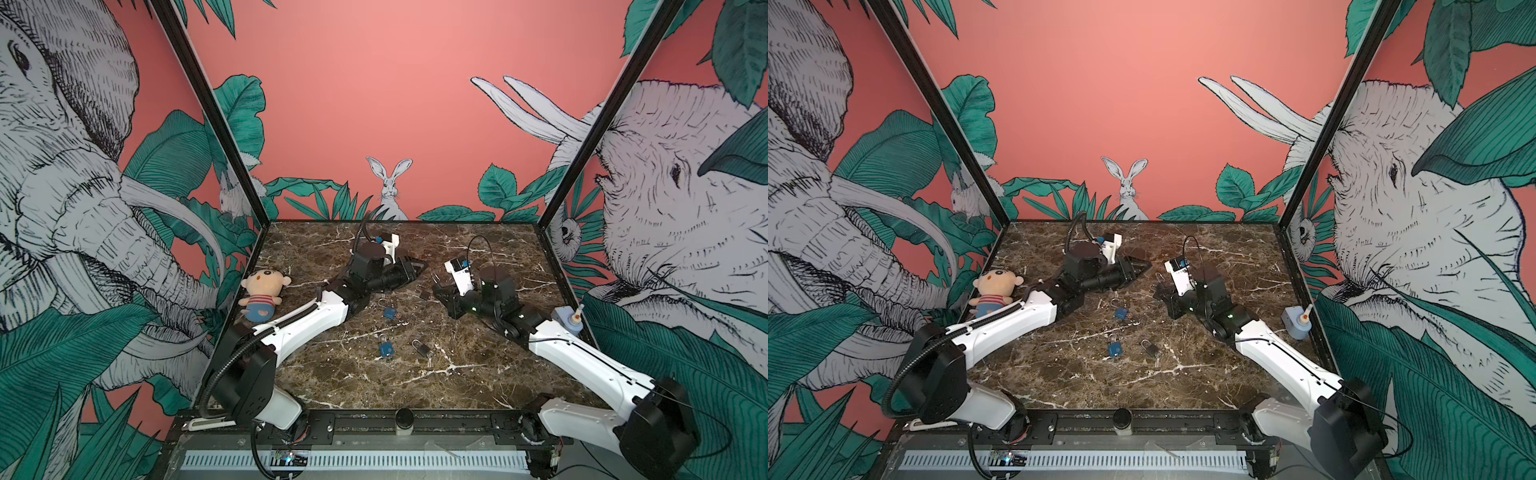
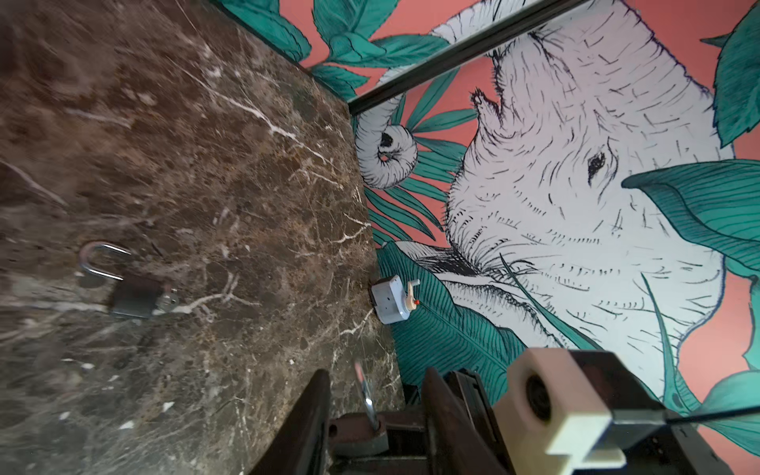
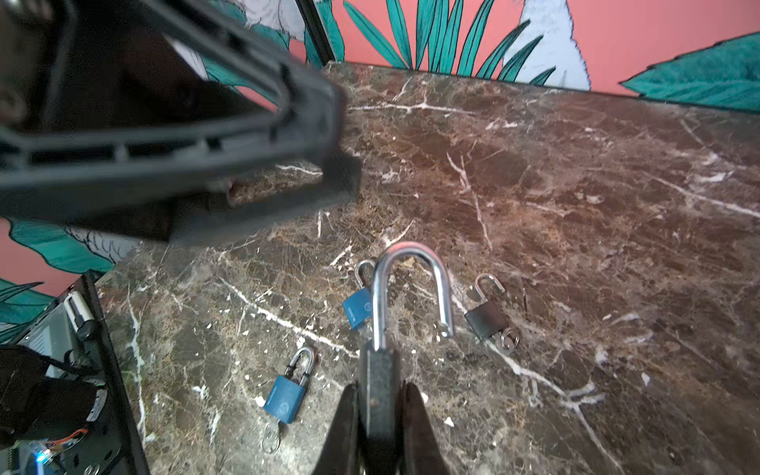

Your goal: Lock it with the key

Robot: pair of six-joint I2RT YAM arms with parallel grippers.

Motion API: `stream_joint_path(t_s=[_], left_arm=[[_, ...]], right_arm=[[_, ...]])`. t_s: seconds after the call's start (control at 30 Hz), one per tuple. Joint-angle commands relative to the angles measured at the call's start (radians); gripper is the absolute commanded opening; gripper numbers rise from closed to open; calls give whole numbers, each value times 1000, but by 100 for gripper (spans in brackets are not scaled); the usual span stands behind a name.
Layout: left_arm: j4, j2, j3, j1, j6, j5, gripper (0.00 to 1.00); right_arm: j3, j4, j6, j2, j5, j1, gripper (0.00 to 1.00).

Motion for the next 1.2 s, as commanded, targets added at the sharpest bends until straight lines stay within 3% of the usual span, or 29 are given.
stream_joint_path(t_s=[0.0,0.1,0.17,0.27,0.43,0.57,0.93,1.17], left_arm=[[-117,-107,6,54,204,-63,44],[-160,-146,11,66,401,-52,45],[-169,-158,13,66,528,19,45],[-160,-163,3,66,613,133,45],[-75,-148,-22,66,587,315,43],[10,-130,-48,65,523,415,41],[-29,-102,-59,65,497,559,41],[-54,-103,-75,65,510,567,40]], right_arm=[[58,-96,-21,-18,-66,-1,0],[104,-190,-54,-14,-131,-1,0],[129,-240,-68,-13,-194,-1,0],[161,-277,-74,-6,-277,-1,0],[207,-334,-83,27,-385,-1,0],[224,-353,-90,47,-392,-1,0],[260,-367,-106,86,-423,-4,0],[276,-355,-95,96,-464,-14,0]])
